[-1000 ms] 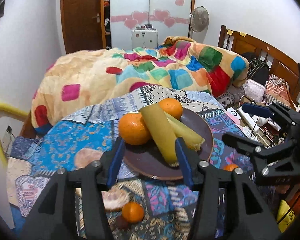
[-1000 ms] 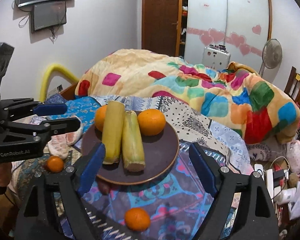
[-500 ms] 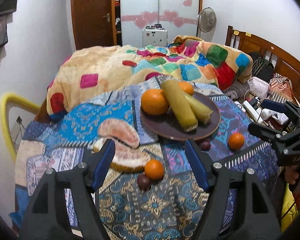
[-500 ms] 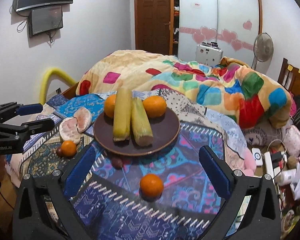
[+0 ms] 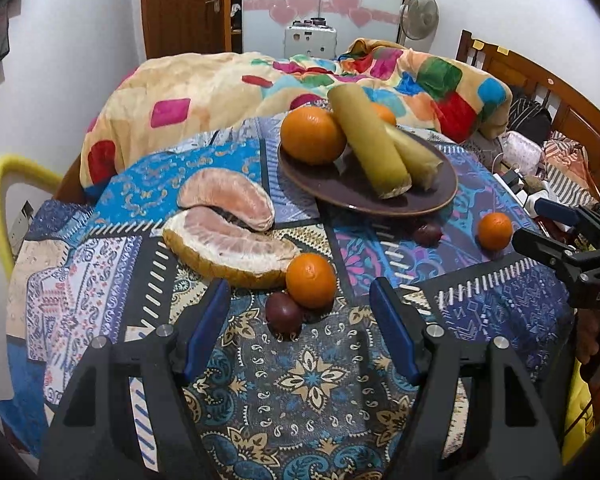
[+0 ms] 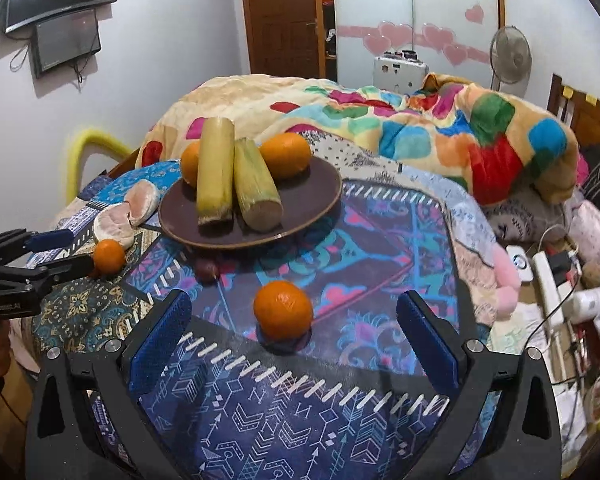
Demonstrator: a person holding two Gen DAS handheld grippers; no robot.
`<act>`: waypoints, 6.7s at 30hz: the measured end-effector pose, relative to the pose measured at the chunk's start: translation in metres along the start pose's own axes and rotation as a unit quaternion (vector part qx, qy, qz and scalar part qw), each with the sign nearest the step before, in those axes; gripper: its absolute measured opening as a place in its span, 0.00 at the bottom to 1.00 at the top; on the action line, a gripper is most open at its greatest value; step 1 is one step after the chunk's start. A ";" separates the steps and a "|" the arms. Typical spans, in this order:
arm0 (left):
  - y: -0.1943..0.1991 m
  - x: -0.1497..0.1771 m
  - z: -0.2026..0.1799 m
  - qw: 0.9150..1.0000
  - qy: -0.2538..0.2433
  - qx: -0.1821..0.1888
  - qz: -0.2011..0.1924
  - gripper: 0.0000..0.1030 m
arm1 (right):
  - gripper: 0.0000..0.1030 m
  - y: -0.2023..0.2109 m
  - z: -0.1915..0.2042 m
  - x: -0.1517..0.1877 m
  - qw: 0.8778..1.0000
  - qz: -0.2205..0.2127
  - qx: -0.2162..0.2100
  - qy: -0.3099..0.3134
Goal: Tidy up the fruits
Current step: 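Grasp a small orange with the right gripper while the left gripper grasps another, then carry both small oranges onto the brown plate and open both grippers, then move both open grippers toward a dark red plum on the cloth, then close the right gripper around the dark red plum, then carry the plum onto the brown plate and open the right gripper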
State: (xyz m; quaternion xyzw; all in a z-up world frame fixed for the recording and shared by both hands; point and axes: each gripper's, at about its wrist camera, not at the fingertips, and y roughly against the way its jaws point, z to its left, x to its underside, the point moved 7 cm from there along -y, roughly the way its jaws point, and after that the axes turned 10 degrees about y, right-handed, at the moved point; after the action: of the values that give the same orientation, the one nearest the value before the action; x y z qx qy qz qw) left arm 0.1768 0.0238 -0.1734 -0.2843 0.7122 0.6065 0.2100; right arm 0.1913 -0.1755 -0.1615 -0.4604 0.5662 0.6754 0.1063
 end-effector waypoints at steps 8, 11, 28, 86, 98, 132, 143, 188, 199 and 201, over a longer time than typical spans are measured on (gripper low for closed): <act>-0.011 0.003 0.002 1.000 0.008 0.012 0.002 0.57 | 0.67 -0.014 0.002 0.006 1.000 0.025 -0.002 0.015; -0.013 0.003 -0.002 1.000 0.002 0.016 0.004 0.47 | 0.56 -0.018 0.004 0.007 0.999 0.031 -0.013 0.013; -0.006 -0.006 -0.007 1.000 -0.009 0.019 -0.015 0.29 | 0.32 -0.019 0.005 0.003 0.999 0.028 -0.036 -0.001; -0.074 -0.083 -0.039 1.000 -0.025 0.009 0.000 0.29 | 0.32 -0.094 -0.021 -0.078 0.998 0.053 -0.011 0.027; -0.045 -0.088 -0.038 0.999 -0.022 0.011 -0.028 0.45 | 0.44 -0.066 -0.016 -0.085 0.999 0.025 -0.003 0.034; -0.016 0.013 0.031 0.999 0.020 -0.020 0.036 0.50 | 0.47 -0.024 0.050 -0.021 0.996 0.039 -0.058 0.056; -0.014 0.016 0.027 1.000 0.007 -0.002 0.025 0.28 | 0.47 -0.050 0.063 -0.016 0.993 0.069 -0.064 0.071; -0.004 -0.056 -0.014 0.999 -0.018 0.030 -0.036 0.17 | 0.18 -0.020 -0.005 -0.041 0.999 0.012 -0.003 0.042; -0.042 -0.077 -0.020 0.999 -0.022 0.027 -0.020 0.17 | 0.18 -0.041 -0.027 -0.060 0.999 0.007 -0.001 0.031; -0.051 -0.077 -0.021 0.999 -0.018 0.032 -0.007 0.17 | 0.18 -0.048 -0.028 -0.063 0.999 0.009 -0.005 0.031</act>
State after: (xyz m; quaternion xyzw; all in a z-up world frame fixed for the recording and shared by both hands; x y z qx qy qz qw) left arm 0.2693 0.0094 -0.1578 -0.2712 0.7254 0.5870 0.2361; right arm 0.2723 -0.1597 -0.1450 -0.4764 0.5699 0.6647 0.0800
